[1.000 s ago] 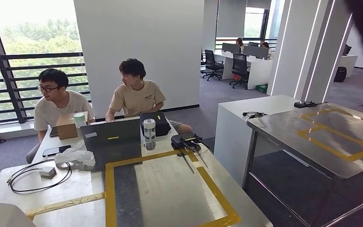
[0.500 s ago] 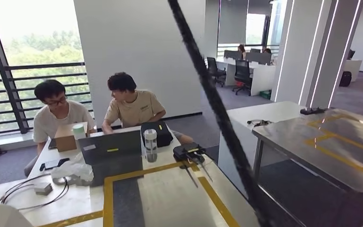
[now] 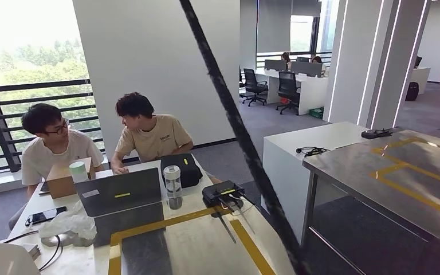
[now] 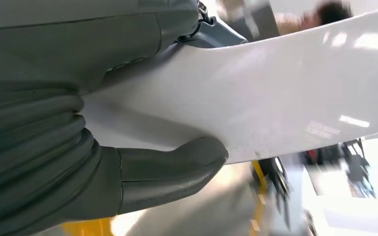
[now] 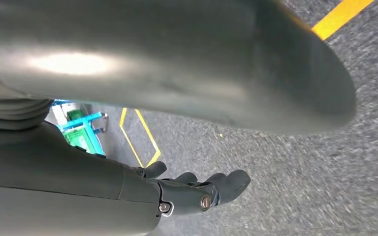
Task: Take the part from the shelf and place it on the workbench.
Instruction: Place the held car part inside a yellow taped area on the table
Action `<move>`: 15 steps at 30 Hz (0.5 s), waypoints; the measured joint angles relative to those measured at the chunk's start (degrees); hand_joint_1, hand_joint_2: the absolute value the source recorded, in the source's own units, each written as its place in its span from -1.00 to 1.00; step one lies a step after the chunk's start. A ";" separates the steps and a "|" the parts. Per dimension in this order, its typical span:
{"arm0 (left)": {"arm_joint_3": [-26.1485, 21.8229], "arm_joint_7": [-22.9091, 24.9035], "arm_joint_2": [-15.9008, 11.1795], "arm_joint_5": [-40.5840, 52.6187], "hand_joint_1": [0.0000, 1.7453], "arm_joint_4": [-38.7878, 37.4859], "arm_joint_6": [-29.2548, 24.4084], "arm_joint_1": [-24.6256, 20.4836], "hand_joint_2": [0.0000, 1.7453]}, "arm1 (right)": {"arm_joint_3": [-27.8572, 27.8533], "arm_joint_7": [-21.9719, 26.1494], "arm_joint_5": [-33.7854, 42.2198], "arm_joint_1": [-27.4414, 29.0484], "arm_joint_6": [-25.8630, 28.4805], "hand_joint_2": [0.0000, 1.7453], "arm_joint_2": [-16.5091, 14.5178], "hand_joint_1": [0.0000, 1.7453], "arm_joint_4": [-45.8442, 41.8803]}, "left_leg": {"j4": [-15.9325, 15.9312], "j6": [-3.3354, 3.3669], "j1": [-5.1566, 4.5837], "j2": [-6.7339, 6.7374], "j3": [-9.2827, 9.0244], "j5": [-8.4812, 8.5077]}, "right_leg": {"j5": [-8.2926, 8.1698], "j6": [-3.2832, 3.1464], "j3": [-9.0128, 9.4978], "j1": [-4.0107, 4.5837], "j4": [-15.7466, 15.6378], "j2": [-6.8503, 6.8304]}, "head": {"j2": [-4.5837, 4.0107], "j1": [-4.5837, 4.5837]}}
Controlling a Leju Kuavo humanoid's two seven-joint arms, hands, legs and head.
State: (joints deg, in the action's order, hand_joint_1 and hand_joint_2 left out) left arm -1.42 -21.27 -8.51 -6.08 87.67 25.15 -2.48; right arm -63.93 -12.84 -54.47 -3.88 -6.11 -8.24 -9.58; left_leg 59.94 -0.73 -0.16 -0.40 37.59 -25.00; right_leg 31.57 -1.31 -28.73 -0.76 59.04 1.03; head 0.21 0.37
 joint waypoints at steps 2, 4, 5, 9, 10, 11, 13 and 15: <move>0.23 -0.52 -0.18 10.61 1.00 -1.60 -7.32 -0.75 1.00 | -0.02 0.15 -0.23 0.01 0.04 -1.00 -0.09 -1.00 0.01 | -0.75 0.43 -0.33 -0.15 -0.20 1.39 | 0.54 0.76 0.12 0.00 -0.32 0.18 | 0.00 -0.03; 0.78 -0.42 -0.08 21.31 1.00 -4.21 -14.70 -2.25 1.00 | -0.01 0.03 -0.75 -0.01 0.04 -1.00 -0.17 -1.00 0.01 | -1.51 0.49 -0.22 -0.33 -0.90 1.76 | 0.42 0.91 0.71 0.15 -1.12 0.02 | 0.01 -0.14; 1.22 -0.31 0.03 26.44 1.00 -6.51 -18.46 -3.60 1.00 | 0.04 -0.08 -1.11 -0.10 0.00 -1.00 -0.22 -1.00 0.01 | -2.02 0.41 -0.13 -0.43 -1.30 1.91 | 0.07 0.70 1.09 0.26 -1.55 -0.08 | -0.01 -0.17; 3.61 0.45 0.56 43.20 1.00 -20.50 -32.44 -12.10 1.00 | 0.72 -0.34 -2.55 -0.55 -0.15 -1.00 -0.18 -1.00 0.01 | -2.36 0.69 -0.13 -0.85 -1.66 1.71 | 0.05 0.00 2.07 0.30 -2.79 -0.53 | 0.01 -0.44; 4.25 0.88 0.64 46.95 1.00 -24.87 -35.99 -14.95 1.00 | 0.97 -0.34 -2.90 -0.70 -0.16 -1.00 -0.16 -1.00 0.01 | -2.23 0.83 -0.15 -0.88 -1.56 1.61 | 0.20 0.04 2.17 0.29 -2.99 -0.58 | 0.01 -0.46; 4.83 1.07 0.76 50.05 1.00 -29.35 -39.06 -17.98 1.00 | 1.19 -0.34 -3.20 -0.84 -0.18 -1.00 -0.15 -1.00 0.01 | -2.12 0.91 -0.18 -0.88 -1.45 1.57 | 0.30 0.10 2.20 0.27 -3.11 -0.61 | 0.01 -0.50; 5.59 0.41 1.21 53.14 1.00 -37.39 -42.49 -23.42 1.00 | 1.44 -0.34 -3.57 -1.03 -0.16 -1.00 -0.13 -1.00 0.00 | -1.99 1.01 -0.22 -0.85 -1.36 1.52 | 0.32 0.34 2.20 0.22 -3.17 -0.62 | 0.01 -0.51; 6.21 -0.96 2.20 54.71 1.00 -43.53 -44.25 -27.66 1.00 | 1.50 -0.35 -3.68 -1.03 -0.07 -1.00 -0.07 -1.00 -0.01 | -1.90 1.10 -0.25 -0.80 -1.34 1.54 | 0.24 0.65 2.20 0.17 -3.20 -0.60 | 0.01 -0.52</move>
State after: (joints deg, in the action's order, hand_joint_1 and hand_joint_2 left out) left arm 4.79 -22.23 -6.32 48.63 44.14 -19.09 -30.14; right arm -62.43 -13.19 -58.15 -4.91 -6.19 -8.31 -9.59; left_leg 58.04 0.37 -0.41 -1.20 36.24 -23.45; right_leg 31.81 -0.66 -26.54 -0.58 55.84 0.43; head 0.22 -0.15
